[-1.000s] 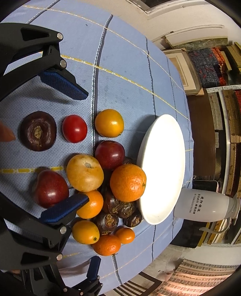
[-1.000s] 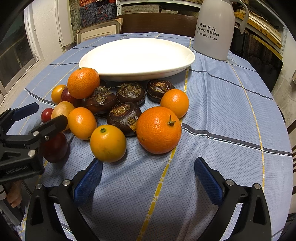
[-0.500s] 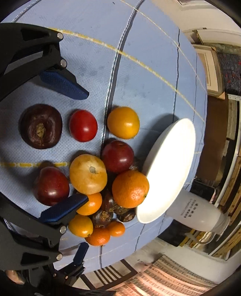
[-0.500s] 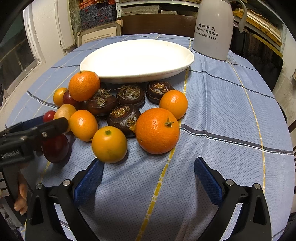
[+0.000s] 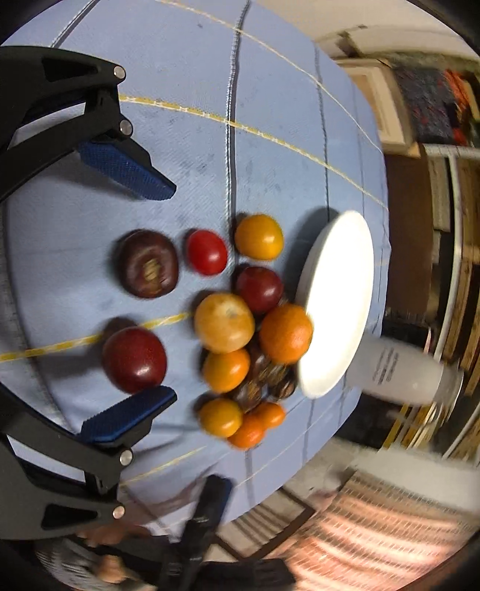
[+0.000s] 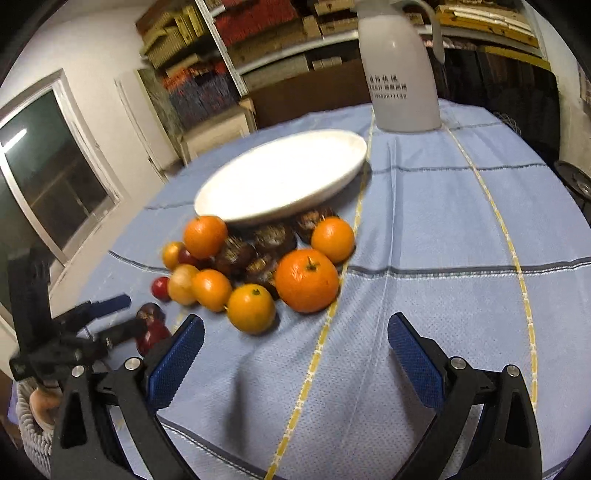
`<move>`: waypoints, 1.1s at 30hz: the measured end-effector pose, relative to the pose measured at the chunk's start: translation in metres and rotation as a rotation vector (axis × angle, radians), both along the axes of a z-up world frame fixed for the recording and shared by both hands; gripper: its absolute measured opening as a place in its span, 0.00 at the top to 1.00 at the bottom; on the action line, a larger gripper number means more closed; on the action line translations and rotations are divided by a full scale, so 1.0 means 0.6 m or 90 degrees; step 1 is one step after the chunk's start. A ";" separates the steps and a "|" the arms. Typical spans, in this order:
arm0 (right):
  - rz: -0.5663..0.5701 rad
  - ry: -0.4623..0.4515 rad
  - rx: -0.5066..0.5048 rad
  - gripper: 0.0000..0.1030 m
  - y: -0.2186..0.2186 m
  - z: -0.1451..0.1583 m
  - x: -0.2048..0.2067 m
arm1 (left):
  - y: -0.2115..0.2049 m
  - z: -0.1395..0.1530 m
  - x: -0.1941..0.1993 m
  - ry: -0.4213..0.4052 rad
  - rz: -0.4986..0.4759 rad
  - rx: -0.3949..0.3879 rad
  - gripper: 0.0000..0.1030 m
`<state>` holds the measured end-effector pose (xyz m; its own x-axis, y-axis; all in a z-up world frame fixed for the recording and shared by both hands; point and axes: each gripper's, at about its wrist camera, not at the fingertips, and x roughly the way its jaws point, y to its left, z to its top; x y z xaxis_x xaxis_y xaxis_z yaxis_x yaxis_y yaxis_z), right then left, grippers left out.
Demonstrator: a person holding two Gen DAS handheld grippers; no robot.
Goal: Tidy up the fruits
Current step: 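Grasp the dark water chestnut with the left tool while the right tool grasps a red plum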
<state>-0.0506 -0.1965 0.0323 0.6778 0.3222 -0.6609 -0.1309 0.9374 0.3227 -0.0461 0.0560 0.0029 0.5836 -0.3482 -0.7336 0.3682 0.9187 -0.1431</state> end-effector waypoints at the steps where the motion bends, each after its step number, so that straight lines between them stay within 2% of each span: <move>1: 0.000 -0.003 -0.005 0.03 0.001 0.002 -0.002 | -0.003 0.002 -0.006 -0.003 -0.009 0.004 0.04; 6: 0.017 -0.025 -0.043 0.03 0.017 0.008 -0.012 | -0.009 0.003 -0.026 -0.007 -0.053 0.031 0.04; 10: 0.043 -0.046 -0.065 0.03 0.032 0.014 -0.023 | -0.003 0.004 -0.020 0.003 -0.053 0.021 0.04; 14: 0.081 -0.056 -0.082 0.03 0.053 0.017 -0.036 | 0.022 0.010 -0.042 -0.008 -0.058 0.027 0.04; 16: 0.113 -0.055 -0.096 0.03 0.074 0.017 -0.038 | 0.042 0.012 -0.054 -0.019 -0.039 0.036 0.04; 23: 0.235 0.000 -0.094 0.03 0.181 0.000 -0.029 | 0.121 0.004 -0.066 -0.010 0.039 0.045 0.04; 25: 0.256 0.011 -0.101 0.08 0.212 -0.003 -0.024 | 0.135 -0.002 -0.064 -0.003 0.060 0.051 0.04; 26: 0.262 0.018 -0.102 0.13 0.224 -0.005 -0.019 | 0.142 -0.006 -0.062 0.003 0.069 0.051 0.04; 28: 0.275 0.044 -0.105 0.30 0.247 -0.015 -0.004 | 0.148 -0.009 -0.062 0.010 0.076 0.051 0.04; 29: 0.280 0.059 -0.102 0.43 0.253 -0.020 0.004 | 0.145 -0.007 -0.062 0.008 0.073 0.053 0.04; 33: 0.277 0.065 -0.101 0.47 0.263 -0.026 0.027 | 0.119 -0.004 -0.059 -0.003 0.044 0.090 0.04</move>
<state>-0.0347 -0.0387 0.0168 0.4313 0.4511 -0.7814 -0.4975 0.8414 0.2111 -0.0818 0.1272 0.0004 0.6059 -0.2010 -0.7697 0.3037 0.9527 -0.0098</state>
